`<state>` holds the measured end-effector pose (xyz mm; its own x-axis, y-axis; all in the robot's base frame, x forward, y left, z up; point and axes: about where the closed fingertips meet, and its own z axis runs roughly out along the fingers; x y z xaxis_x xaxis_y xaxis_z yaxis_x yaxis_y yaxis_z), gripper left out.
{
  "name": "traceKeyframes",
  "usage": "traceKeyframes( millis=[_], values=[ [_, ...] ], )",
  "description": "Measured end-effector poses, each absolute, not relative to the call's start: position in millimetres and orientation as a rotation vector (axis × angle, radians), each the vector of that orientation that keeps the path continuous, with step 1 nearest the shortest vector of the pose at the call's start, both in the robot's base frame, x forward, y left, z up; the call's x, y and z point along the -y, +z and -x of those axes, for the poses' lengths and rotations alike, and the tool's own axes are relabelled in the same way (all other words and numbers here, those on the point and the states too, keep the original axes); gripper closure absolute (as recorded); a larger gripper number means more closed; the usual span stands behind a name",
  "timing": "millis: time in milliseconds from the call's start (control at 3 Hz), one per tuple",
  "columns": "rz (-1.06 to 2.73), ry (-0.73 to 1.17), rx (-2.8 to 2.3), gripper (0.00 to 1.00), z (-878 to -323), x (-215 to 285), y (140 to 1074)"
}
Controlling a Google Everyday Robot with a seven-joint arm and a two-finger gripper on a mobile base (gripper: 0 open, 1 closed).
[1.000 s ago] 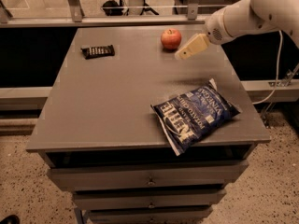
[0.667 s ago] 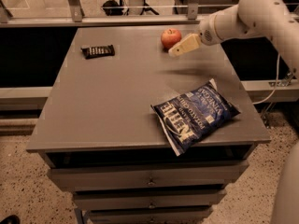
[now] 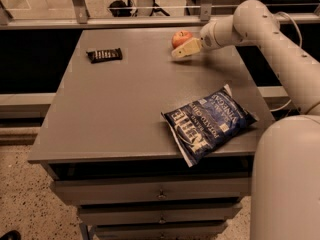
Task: Move apple near blue chip bag
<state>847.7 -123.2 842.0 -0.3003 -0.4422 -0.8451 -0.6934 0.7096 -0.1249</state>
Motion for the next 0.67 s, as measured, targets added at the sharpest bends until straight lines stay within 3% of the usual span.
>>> traceKeyframes(
  millis=[667],
  values=[
    [0.868, 0.377, -1.97, 0.49, -866.6, 105.6, 840.7]
  ],
)
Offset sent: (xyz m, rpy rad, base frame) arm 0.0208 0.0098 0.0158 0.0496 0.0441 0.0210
